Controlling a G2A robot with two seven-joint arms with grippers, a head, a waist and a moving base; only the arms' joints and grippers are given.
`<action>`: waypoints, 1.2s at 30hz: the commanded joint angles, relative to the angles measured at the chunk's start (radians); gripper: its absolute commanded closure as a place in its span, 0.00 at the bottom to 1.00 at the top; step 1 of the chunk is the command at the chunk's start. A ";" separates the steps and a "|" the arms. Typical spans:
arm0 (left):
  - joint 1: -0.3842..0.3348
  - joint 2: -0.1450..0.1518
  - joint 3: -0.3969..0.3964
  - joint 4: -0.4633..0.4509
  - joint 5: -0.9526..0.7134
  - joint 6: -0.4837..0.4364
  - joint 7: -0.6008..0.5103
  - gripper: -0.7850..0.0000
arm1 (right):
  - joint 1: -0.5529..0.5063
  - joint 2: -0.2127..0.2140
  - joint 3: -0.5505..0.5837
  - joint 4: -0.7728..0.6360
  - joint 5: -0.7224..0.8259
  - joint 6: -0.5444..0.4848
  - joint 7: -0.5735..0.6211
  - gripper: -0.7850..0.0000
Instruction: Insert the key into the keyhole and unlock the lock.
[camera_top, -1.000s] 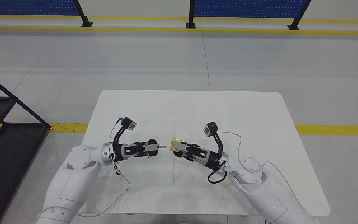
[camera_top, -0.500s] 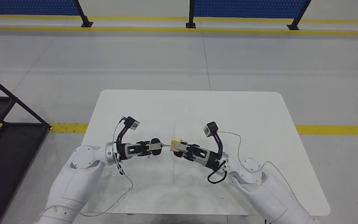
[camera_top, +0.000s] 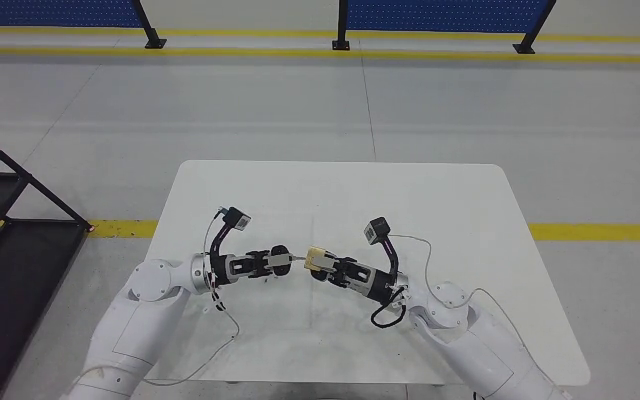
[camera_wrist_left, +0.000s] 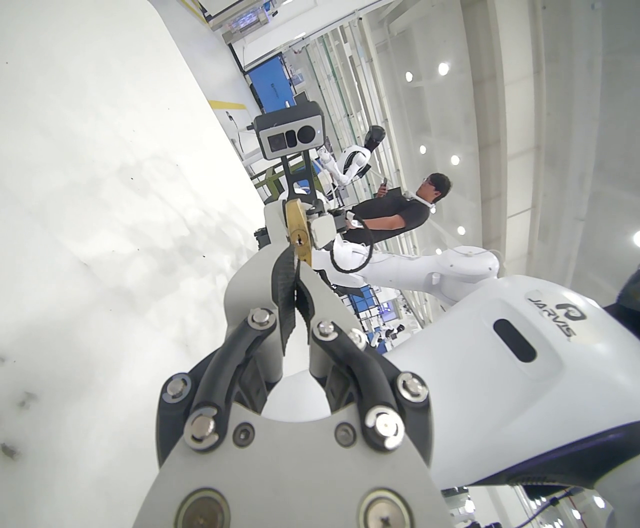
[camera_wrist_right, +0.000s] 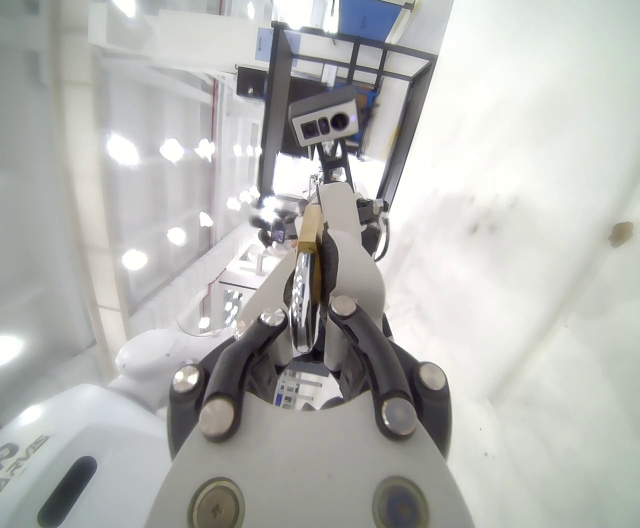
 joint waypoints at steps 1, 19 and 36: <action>0.001 0.001 -0.001 -0.002 0.001 0.000 0.000 1.00 | 0.000 0.000 0.000 0.000 0.000 0.000 0.000 1.00; 0.014 0.011 -0.009 -0.011 -0.019 -0.007 -0.011 1.00 | 0.000 0.000 0.000 0.000 0.000 0.000 0.000 1.00; -0.005 0.011 0.015 0.006 -0.034 -0.010 -0.013 1.00 | 0.000 0.000 0.000 0.000 0.000 0.000 0.000 1.00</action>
